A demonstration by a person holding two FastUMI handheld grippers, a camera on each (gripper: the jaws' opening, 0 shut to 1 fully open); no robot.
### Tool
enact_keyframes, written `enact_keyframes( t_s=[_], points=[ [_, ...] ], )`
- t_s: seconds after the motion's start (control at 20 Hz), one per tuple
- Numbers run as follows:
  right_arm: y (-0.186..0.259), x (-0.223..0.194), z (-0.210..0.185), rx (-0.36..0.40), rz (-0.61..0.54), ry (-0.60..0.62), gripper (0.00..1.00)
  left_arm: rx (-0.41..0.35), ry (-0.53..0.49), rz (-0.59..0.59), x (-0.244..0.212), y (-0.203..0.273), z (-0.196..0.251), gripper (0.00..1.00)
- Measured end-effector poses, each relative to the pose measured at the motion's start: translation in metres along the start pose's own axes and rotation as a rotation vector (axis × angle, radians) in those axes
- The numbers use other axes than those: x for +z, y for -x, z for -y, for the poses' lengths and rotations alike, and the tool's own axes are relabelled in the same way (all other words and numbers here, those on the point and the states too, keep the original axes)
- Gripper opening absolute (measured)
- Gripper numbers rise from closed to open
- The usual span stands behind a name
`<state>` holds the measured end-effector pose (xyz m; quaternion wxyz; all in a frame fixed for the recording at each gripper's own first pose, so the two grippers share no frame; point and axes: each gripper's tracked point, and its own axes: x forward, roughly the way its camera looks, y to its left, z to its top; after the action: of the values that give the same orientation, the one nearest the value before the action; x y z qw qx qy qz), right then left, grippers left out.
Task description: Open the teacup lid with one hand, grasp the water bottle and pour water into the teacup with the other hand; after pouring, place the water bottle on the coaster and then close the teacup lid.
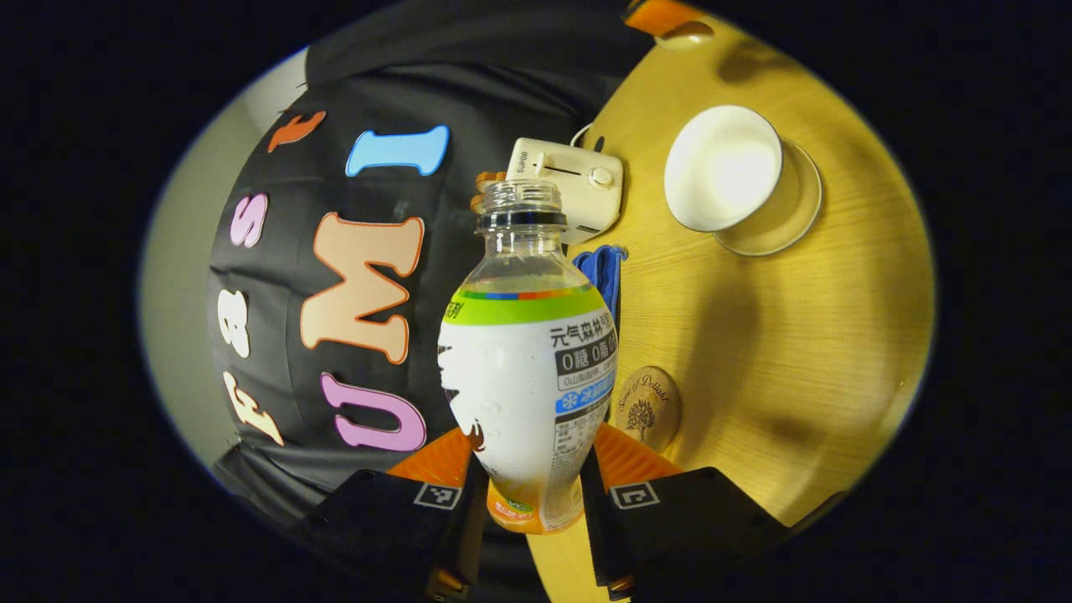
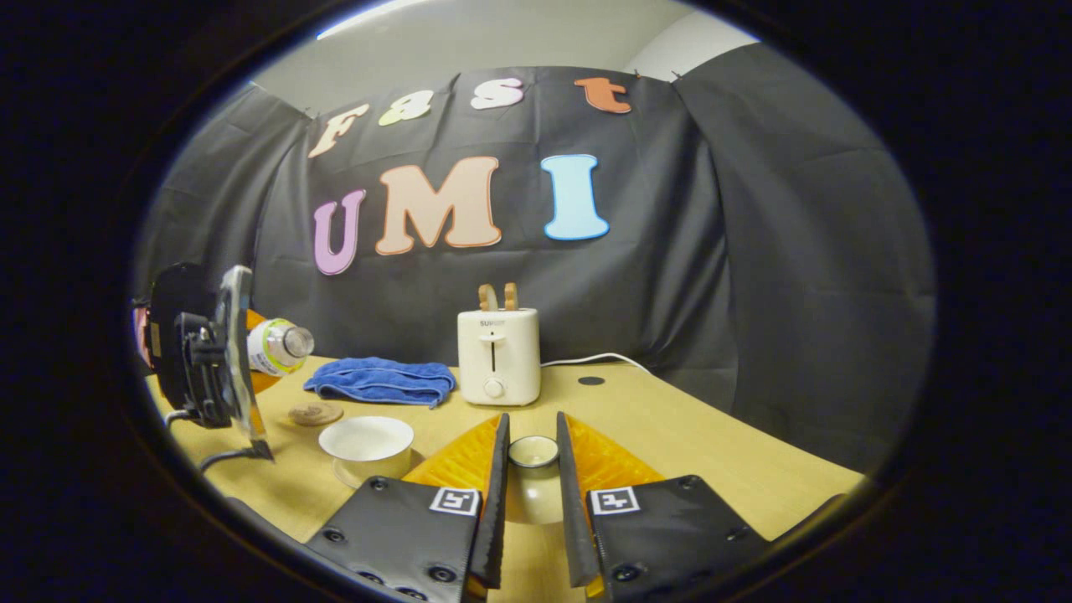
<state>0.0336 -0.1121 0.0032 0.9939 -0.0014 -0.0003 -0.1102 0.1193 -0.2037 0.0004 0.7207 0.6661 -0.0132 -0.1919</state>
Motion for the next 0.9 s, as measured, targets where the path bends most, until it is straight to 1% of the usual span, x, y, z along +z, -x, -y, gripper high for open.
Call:
enact_keyframes(
  t_s=[0.1, 0.2, 0.35, 0.75, 0.9],
  points=[
    [0.0, 0.0, 0.0, 0.002, 0.0, 0.0, 0.34, 0.005, -0.083, 0.002, 0.0, -0.006, -0.001, 0.49],
    [-0.001, 0.0, 0.0, 0.002, 0.0, 0.0, 0.34, 0.017, -0.139, 0.008, 0.006, -0.008, -0.007, 0.49],
    [-0.001, 0.0, 0.0, 0.003, 0.0, 0.0, 0.35, 0.015, -0.185, 0.005, 0.008, -0.008, -0.008, 0.5],
    [-0.001, 0.001, 0.0, 0.004, -0.001, 0.001, 0.35, 0.027, -0.349, -0.004, 0.013, -0.01, -0.017, 0.51],
    [-0.001, 0.0, 0.001, 0.004, -0.001, 0.0, 0.35, 0.031, -0.395, -0.004, 0.016, -0.009, -0.021, 0.49]
  ],
)
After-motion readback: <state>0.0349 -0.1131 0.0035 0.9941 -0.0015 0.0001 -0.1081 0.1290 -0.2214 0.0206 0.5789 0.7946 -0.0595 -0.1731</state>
